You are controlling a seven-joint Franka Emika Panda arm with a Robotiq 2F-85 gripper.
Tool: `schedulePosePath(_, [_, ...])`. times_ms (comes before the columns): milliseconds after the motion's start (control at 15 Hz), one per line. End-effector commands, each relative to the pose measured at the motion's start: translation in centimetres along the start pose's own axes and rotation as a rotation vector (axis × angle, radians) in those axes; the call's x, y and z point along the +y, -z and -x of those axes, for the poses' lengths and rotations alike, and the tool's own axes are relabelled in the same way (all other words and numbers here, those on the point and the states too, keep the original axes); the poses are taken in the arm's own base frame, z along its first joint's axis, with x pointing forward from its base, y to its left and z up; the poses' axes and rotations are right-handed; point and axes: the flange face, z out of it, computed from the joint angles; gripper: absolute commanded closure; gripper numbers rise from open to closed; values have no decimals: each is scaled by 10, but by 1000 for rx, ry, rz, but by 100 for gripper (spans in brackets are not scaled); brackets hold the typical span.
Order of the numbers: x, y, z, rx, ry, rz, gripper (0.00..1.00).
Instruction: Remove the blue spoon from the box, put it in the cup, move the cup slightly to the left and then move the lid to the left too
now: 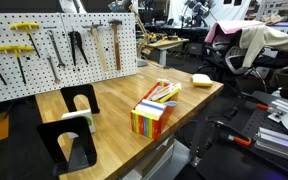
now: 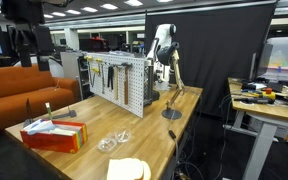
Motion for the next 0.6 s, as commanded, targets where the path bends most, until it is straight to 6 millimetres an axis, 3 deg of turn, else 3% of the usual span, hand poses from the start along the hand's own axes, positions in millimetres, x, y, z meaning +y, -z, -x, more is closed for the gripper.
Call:
schedulePosePath(0, [-40, -7, -23, -3, 204, 30, 0])
schedulePosePath(267, [-113, -30, -44, 11, 437, 106, 0])
schedulePosePath(333, [-101, -26, -31, 9, 351, 80, 0])
schedulePosePath(400, [-111, -31, -34, 3, 365, 87, 0])
schedulePosePath(533, [-108, -31, -34, 3, 355, 86, 0])
